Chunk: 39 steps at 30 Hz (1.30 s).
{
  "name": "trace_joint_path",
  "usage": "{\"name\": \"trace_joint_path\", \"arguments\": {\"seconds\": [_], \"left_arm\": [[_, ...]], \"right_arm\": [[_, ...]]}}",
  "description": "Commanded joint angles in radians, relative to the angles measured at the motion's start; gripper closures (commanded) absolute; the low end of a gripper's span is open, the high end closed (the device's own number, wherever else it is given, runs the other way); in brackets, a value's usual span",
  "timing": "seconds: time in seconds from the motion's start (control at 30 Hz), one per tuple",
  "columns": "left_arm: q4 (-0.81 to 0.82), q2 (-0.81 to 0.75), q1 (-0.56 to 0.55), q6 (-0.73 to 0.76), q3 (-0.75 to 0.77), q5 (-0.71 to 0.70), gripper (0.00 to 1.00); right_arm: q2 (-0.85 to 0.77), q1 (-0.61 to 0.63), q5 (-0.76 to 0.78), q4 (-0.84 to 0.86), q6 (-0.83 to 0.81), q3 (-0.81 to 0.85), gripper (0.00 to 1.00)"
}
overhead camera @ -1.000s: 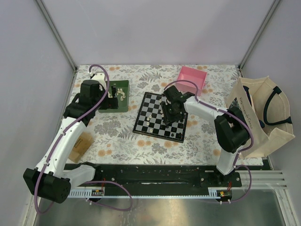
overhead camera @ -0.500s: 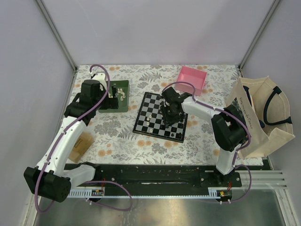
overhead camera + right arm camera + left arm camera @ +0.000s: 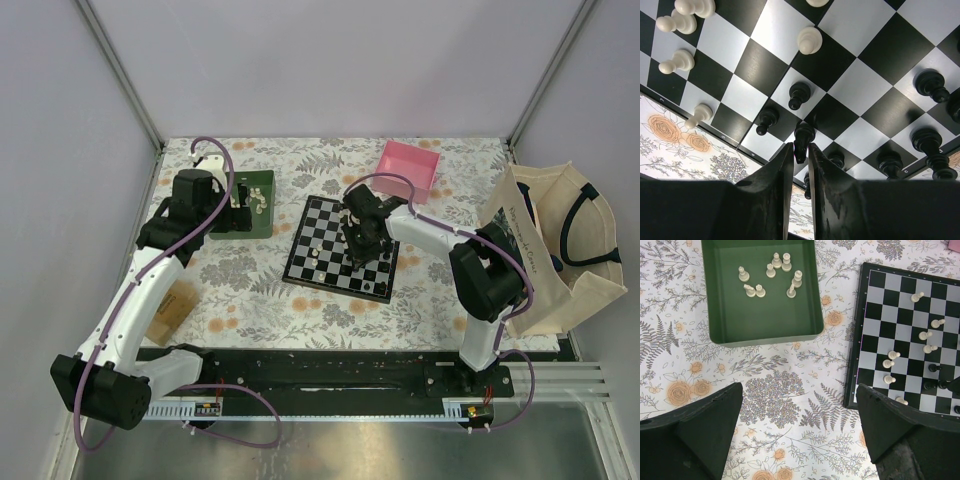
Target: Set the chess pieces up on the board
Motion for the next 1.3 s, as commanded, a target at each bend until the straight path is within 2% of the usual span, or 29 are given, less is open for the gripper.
{"name": "trace_joint_path", "arguments": {"seconds": [0.0, 0.07, 0.13, 0.27, 0.47, 0.77, 0.97, 1.27], "left_arm": [[0.008, 0.002, 0.000, 0.012, 0.002, 0.000, 0.01], [0.008, 0.005, -0.003, 0.012, 0.003, 0.001, 0.01], [0.008, 0.006, -0.002, 0.012, 0.002, 0.004, 0.01], [0.004, 0.011, -0.002, 0.012, 0.007, 0.010, 0.01], [0.002, 0.019, -0.002, 0.013, 0.008, 0.017, 0.01], [0.002, 0.026, 0.000, 0.013, 0.013, 0.024, 0.01], [0.002, 0.025, 0.000, 0.015, 0.013, 0.023, 0.01], [-0.001, 0.026, -0.002, 0.016, 0.017, 0.018, 0.01]], "right_arm": [[0.011, 0.011, 0.003, -0.002, -0.008, 0.047, 0.73], [0.013, 0.011, 0.003, -0.002, -0.008, 0.047, 0.74], [0.010, 0.011, 0.006, -0.001, -0.007, 0.049, 0.82], [-0.003, 0.011, 0.015, 0.001, -0.008, 0.046, 0.85], [-0.035, 0.011, 0.038, 0.004, -0.010, 0.032, 0.96], [-0.233, 0.011, 0.155, 0.085, 0.022, -0.077, 0.99], [-0.346, 0.011, 0.232, 0.075, 0.062, -0.175, 1.00], [-0.372, -0.006, 0.252, 0.031, 0.096, -0.257, 1.00]]}}
